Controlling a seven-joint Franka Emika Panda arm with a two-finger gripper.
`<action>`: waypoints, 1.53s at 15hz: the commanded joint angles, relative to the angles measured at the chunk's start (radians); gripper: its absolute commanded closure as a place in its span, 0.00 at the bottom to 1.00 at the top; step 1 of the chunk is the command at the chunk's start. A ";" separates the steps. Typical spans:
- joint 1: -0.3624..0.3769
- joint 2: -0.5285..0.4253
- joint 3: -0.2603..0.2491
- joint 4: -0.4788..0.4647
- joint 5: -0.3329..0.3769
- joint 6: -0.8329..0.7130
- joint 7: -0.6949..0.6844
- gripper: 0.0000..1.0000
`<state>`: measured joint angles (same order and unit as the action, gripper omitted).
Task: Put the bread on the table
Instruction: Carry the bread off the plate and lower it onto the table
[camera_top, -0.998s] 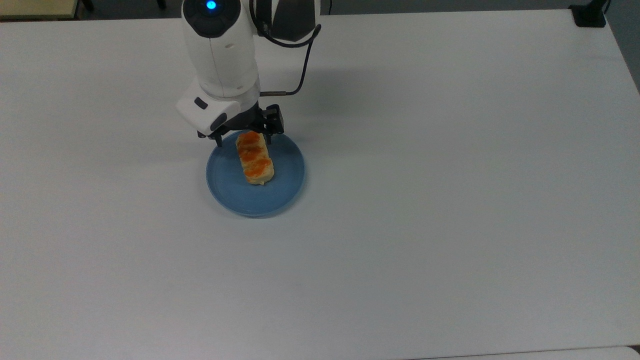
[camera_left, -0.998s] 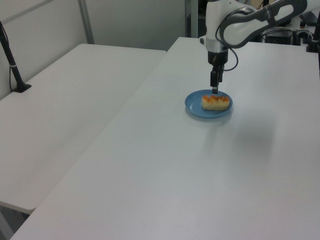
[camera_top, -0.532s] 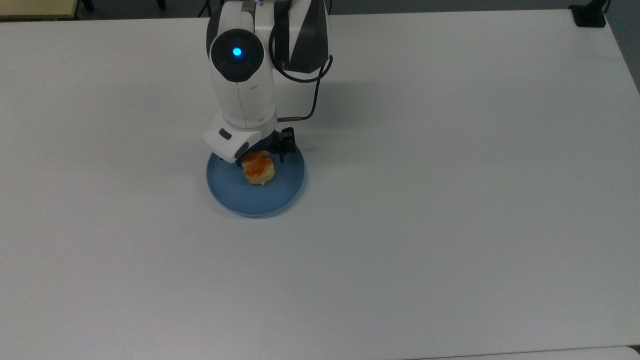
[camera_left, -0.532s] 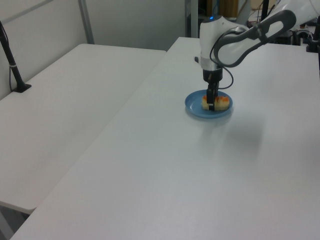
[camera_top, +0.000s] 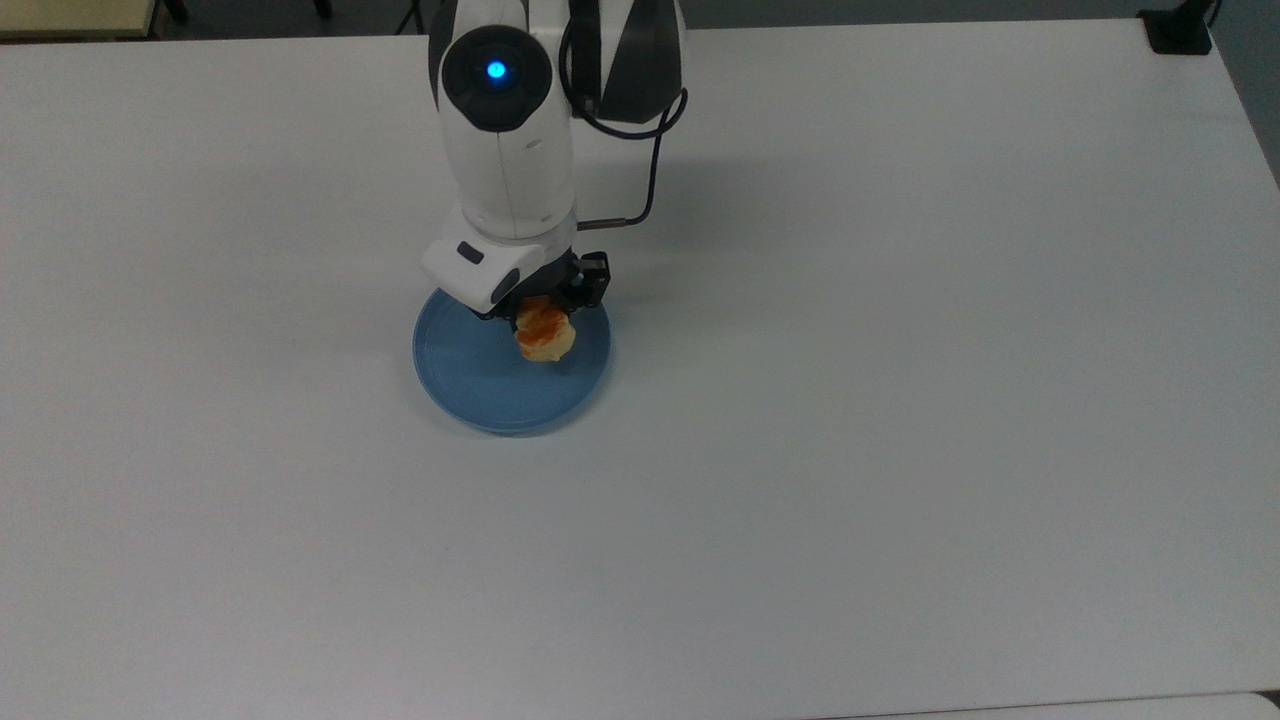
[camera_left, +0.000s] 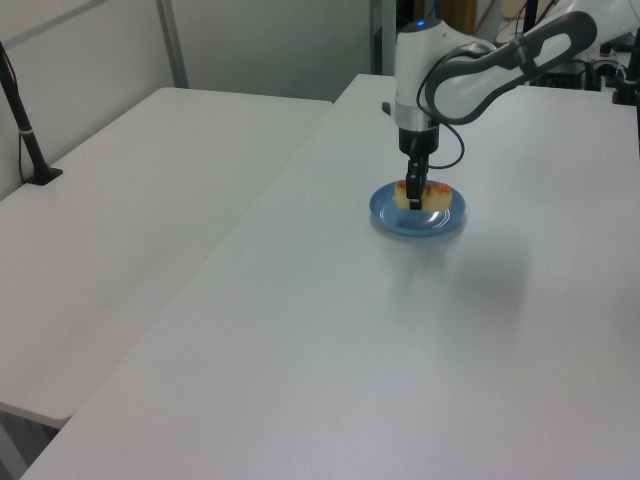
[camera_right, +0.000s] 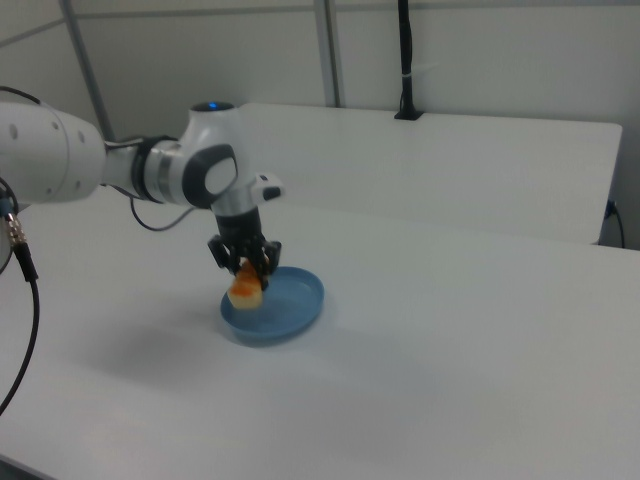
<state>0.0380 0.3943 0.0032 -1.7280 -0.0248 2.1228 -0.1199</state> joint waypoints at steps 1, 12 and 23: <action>0.057 0.004 0.055 0.056 0.000 -0.031 0.167 0.51; 0.220 0.146 0.054 0.122 -0.012 -0.009 0.473 0.49; 0.159 -0.039 0.040 0.120 -0.004 -0.202 0.477 0.00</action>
<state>0.2356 0.4990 0.0548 -1.5825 -0.0304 2.0751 0.3418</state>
